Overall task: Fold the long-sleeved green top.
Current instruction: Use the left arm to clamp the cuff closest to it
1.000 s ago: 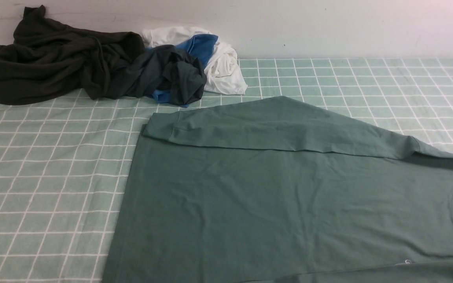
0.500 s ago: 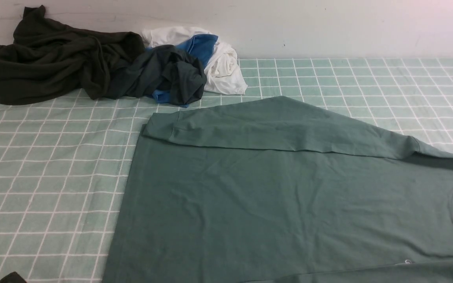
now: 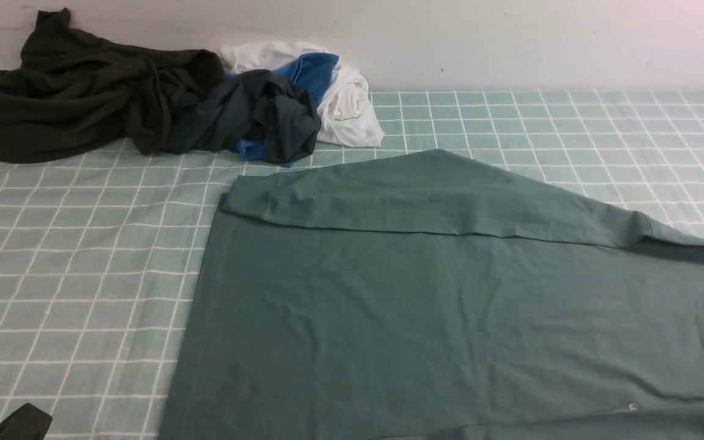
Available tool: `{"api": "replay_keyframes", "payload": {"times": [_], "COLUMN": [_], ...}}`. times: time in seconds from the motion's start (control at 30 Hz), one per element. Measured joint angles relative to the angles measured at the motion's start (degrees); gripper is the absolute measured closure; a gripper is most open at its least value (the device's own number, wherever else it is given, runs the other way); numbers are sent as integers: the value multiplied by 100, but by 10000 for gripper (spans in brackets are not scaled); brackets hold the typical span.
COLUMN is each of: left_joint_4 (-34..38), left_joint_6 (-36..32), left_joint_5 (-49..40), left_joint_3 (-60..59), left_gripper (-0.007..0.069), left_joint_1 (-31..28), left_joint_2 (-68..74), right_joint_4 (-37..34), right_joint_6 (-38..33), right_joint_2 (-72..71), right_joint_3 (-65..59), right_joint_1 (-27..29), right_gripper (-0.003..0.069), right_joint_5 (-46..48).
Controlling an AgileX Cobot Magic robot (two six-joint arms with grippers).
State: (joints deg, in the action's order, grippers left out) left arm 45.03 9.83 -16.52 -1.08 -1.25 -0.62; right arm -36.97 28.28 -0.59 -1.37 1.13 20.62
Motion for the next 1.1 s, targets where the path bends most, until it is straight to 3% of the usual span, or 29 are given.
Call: {"api": "replay_keyframes", "payload": {"times": [0.13,0.23,0.37,0.4,0.53,0.67,0.8,0.97,1.1], "left_joint_4": [-96,-697,-1767,-2358,-3327,-3923,-4020,-4020,-4044], "left_joint_6": [-1373,-2193,-2408,-2461,-2507,-2519,-2535,-2540,-2541], "left_joint_5": [-234,-691,-1507,-2133,-3275,-4025,-4291,-4062,-3627], "left_joint_3": [686,1500,2429,2990,4070,4821,4788,4417,4330], "left_gripper": [627,627,627,627,627,627,596,487,362], "left_joint_1": [0,0,0,0,96,998,2236,3192,3501], "left_joint_2": [17,550,1706,2422,3784,5099,6085,7196,7964], "right_joint_4": [140,428,1007,1378,2002,2199,2227,2440,2485], "right_joint_6": [-856,-1600,-2267,-2613,-3363,-3861,-3999,-4025,-4025], "right_joint_2": [0,79,803,1349,2522,3828,4648,4938,4932], "right_joint_3": [7,298,1052,1651,2787,4101,4514,4336,4194], "right_joint_1": [0,0,0,0,0,-266,-1067,-1753,-1880], "right_gripper": [673,673,673,673,673,673,673,673,673], "right_joint_5": [-53,32,224,500,1452,3118,4683,5032,5068]}}
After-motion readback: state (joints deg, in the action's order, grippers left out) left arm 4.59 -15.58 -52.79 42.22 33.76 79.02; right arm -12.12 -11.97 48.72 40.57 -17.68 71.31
